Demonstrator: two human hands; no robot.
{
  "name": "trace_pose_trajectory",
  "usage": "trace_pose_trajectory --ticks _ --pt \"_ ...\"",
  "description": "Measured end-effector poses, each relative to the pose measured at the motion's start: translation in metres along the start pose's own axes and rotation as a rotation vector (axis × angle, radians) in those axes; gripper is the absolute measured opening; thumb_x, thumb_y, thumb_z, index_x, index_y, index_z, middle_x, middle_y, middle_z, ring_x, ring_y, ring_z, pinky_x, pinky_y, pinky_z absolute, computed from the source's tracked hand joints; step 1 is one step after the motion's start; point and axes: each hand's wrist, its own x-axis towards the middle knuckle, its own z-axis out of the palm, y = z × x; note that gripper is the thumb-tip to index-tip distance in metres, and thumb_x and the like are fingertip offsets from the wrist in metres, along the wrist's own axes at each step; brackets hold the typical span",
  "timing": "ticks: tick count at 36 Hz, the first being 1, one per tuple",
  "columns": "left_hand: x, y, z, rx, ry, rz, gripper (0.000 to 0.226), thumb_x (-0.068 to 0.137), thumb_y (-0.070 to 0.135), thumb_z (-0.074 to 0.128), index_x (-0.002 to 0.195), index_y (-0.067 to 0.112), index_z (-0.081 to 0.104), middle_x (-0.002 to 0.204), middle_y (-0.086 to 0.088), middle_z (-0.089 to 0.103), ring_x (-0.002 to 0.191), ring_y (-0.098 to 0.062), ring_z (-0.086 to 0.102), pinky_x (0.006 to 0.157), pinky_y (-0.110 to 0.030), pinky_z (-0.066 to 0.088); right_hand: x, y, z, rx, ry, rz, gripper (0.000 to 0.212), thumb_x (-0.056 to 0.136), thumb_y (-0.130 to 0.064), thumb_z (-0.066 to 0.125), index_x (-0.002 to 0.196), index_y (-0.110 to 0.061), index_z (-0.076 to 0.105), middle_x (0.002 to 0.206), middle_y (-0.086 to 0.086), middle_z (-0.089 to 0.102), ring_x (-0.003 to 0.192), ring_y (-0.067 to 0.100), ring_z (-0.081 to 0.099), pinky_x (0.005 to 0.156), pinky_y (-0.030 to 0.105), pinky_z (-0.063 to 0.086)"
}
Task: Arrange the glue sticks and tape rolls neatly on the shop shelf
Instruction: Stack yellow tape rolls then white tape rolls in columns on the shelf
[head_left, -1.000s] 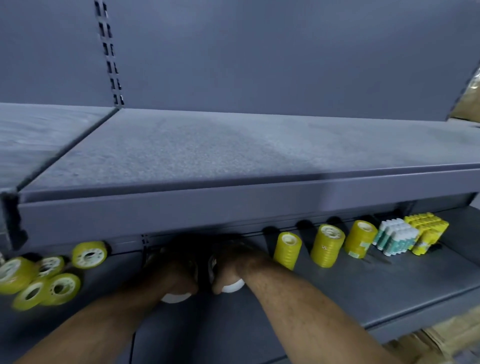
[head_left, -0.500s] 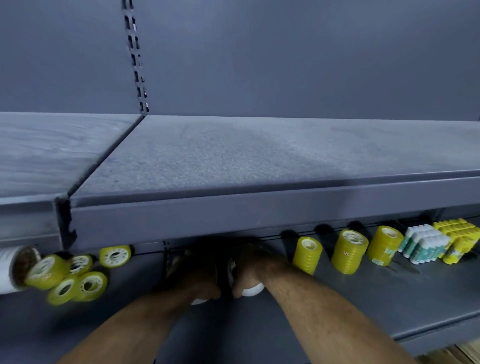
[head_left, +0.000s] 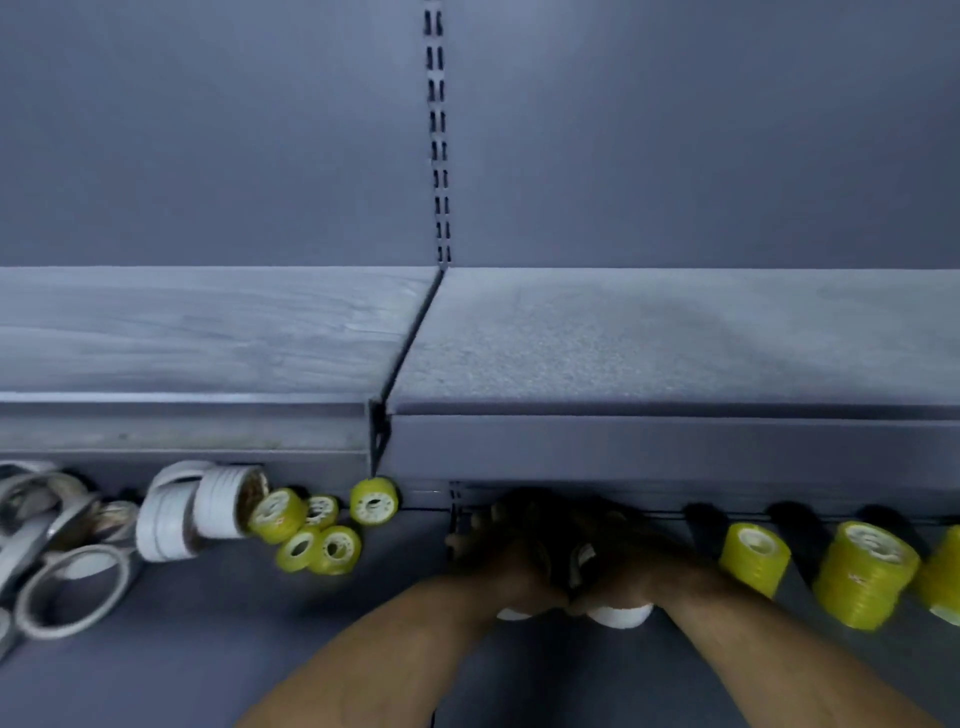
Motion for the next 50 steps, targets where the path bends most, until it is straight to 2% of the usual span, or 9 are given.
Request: trace_pose_trajectory --ticks 3,6,10,13,16,30,36,41,50 --pt "-0.023 0.01 -0.02 0.003 0.026 -0.027 0.108 0.075 0.073 0.061 0.157 0.033 0.002 0.161 -0.01 0.014 0.146 -0.039 0.016 0.112 -0.063 0.013 0.017 0.006 0.014 0.047 0.038 0.039 0.109 0.062 -0.073 0.07 0.155 -0.048 0.018 0.149 -0.018 0.031 0.143 0.013 0.03 0.12 0.04 0.03" --pt "-0.028 0.007 -0.022 -0.008 0.045 -0.114 0.086 0.087 0.063 0.052 0.156 0.036 0.008 0.165 -0.006 0.009 0.15 -0.036 0.009 0.112 -0.066 0.004 0.048 0.017 0.032 -0.03 0.094 -0.117 0.098 0.061 -0.091 0.053 0.149 -0.054 0.028 0.151 -0.024 0.035 0.141 0.01 0.036 0.118 0.037 0.032" --pt "-0.042 0.009 -0.029 0.004 0.002 -0.148 0.087 0.089 0.056 0.047 0.157 0.031 -0.001 0.167 -0.001 -0.001 0.152 -0.029 -0.001 0.114 -0.063 -0.002 0.006 -0.016 -0.009 0.108 0.061 -0.22 0.061 0.074 -0.077 0.053 0.131 -0.055 0.048 0.135 -0.028 0.05 0.128 0.01 0.05 0.106 0.034 0.04" --pt "-0.054 0.004 -0.031 0.018 0.005 -0.166 0.089 0.087 0.058 0.04 0.156 0.034 -0.009 0.166 0.003 -0.008 0.153 -0.027 -0.006 0.116 -0.059 -0.005 -0.006 -0.03 -0.014 0.098 0.099 -0.239 0.049 0.073 -0.066 0.058 0.117 -0.045 0.057 0.12 -0.023 0.058 0.115 0.011 0.057 0.095 0.034 0.047" --pt "-0.07 0.0 -0.033 0.05 0.038 -0.173 0.083 0.091 0.06 0.034 0.156 0.032 -0.009 0.166 0.006 -0.01 0.153 -0.025 -0.007 0.12 -0.055 -0.004 -0.008 -0.034 -0.009 0.029 0.199 -0.228 0.052 0.071 -0.062 0.053 0.118 -0.039 0.056 0.123 -0.014 0.057 0.116 0.016 0.055 0.092 0.035 0.048" --pt "-0.137 -0.055 -0.045 0.109 0.153 -0.269 0.084 0.088 0.061 0.032 0.159 0.025 0.004 0.166 -0.004 0.01 0.153 -0.026 0.004 0.122 -0.049 0.007 -0.032 -0.111 -0.006 0.013 0.21 -0.345 0.057 0.073 -0.055 0.05 0.122 -0.028 0.061 0.134 -0.01 0.056 0.128 0.016 0.05 0.1 0.031 0.047" --pt "-0.17 -0.117 -0.049 0.124 0.202 -0.295 0.087 0.082 0.057 0.033 0.158 0.024 0.009 0.167 -0.002 0.009 0.153 -0.024 0.006 0.121 -0.05 0.01 -0.055 -0.182 0.005 -0.028 0.177 -0.401 0.06 0.083 -0.054 0.053 0.137 -0.028 0.053 0.147 -0.005 0.046 0.137 0.021 0.043 0.11 0.034 0.04" --pt "-0.214 -0.183 -0.057 0.127 0.204 -0.309 0.083 0.086 0.056 0.032 0.159 0.027 0.004 0.167 0.004 0.005 0.153 -0.019 0.001 0.123 -0.047 0.008 -0.072 -0.258 0.027 -0.039 0.161 -0.428 0.044 0.084 -0.049 0.057 0.122 -0.027 0.058 0.13 0.001 0.057 0.118 0.029 0.057 0.091 0.033 0.05" --pt "-0.276 -0.289 -0.069 0.073 0.215 -0.376 0.08 0.094 0.055 0.038 0.159 0.03 -0.001 0.166 0.009 -0.002 0.153 -0.015 -0.003 0.124 -0.042 0.002 -0.085 -0.379 0.067 -0.147 0.138 -0.517 0.052 0.089 -0.043 0.055 0.135 -0.017 0.052 0.138 0.009 0.049 0.129 0.03 0.043 0.1 0.042 0.043"
